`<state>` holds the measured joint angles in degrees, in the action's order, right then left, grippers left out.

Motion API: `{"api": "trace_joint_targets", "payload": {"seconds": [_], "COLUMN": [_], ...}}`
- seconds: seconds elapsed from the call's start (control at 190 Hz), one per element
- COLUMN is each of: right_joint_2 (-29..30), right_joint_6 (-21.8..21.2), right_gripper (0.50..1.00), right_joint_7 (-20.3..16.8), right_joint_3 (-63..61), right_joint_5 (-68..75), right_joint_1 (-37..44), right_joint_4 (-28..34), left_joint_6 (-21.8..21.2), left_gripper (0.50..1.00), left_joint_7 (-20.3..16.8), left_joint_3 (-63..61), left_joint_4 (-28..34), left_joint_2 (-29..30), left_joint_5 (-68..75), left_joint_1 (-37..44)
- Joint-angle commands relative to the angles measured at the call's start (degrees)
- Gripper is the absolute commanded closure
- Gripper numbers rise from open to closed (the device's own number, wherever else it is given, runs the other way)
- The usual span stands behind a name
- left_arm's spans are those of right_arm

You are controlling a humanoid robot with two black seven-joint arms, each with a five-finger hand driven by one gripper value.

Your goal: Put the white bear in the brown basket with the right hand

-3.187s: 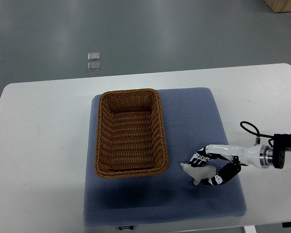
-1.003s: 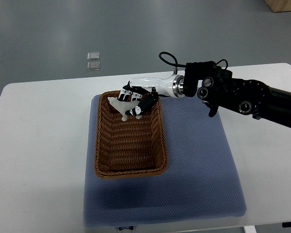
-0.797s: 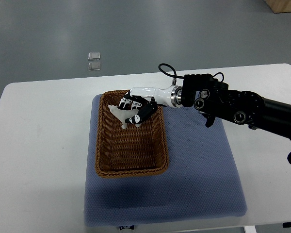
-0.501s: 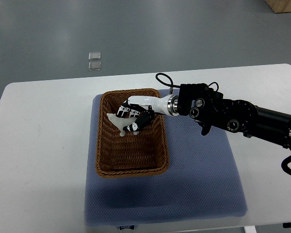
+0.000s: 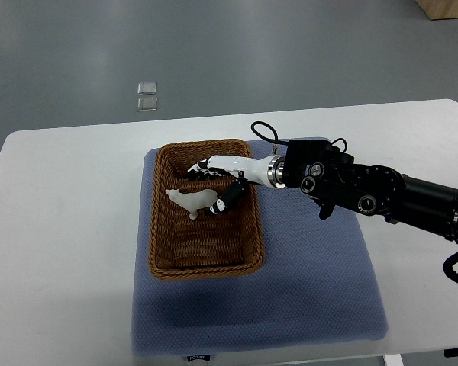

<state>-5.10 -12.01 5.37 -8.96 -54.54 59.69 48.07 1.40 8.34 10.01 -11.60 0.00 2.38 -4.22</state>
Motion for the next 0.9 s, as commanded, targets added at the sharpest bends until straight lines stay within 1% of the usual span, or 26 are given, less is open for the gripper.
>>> {"api": "trace_joint_targets", "payload": {"seconds": [0.0, 0.174, 0.306, 0.443, 0.575, 0.675, 0.749, 0.897], "right_joint_2": [-0.44, -1.93, -4.30, -6.41, -6.85, -6.42, -5.98, -4.40], "right_joint_6": [-0.30, -0.47, -1.35, -0.56, -0.47, -0.38, -0.12, 3.66], "right_gripper": [0.583, 0.579, 0.579, 0.579, 0.579, 0.579, 0.579, 0.579], "right_joint_7": [-0.10, -0.10, -0.10, -0.01, -0.10, -0.01, 0.25, 0.96], "right_joint_3": [-0.44, -2.20, -7.38, -15.82, -28.74, -38.93, -43.25, -49.57], "right_joint_5": [0.22, 0.93, 1.28, 1.28, 4.27, 10.50, 14.90, 26.58], "right_joint_1": [0.43, 1.40, 1.40, 0.26, -5.19, -10.46, -13.54, -18.55], "right_joint_4": [0.00, 0.09, 0.44, 0.53, 0.36, 0.36, 0.27, 0.09], "left_joint_6": [0.00, 0.00, 0.00, 0.00, 0.00, 0.00, 0.00, 0.00], "left_gripper": [0.500, 0.500, 0.500, 0.500, 0.500, 0.500, 0.500, 0.500], "left_joint_7": [0.01, 0.01, 0.01, 0.01, 0.01, 0.01, 0.01, 0.01], "left_joint_3": [0.00, 0.00, 0.00, 0.09, 0.09, 0.09, 0.09, 0.09], "left_joint_4": [0.00, -0.09, 0.00, 0.00, 0.00, 0.00, 0.00, -0.09], "left_joint_2": [0.00, 0.00, 0.00, 0.00, 0.00, 0.00, 0.00, 0.00], "left_joint_5": [-0.01, -0.01, -0.01, -0.01, -0.01, -0.01, -0.01, -0.01], "left_joint_1": [0.00, 0.00, 0.00, 0.00, 0.00, 0.00, 0.00, 0.00]}}
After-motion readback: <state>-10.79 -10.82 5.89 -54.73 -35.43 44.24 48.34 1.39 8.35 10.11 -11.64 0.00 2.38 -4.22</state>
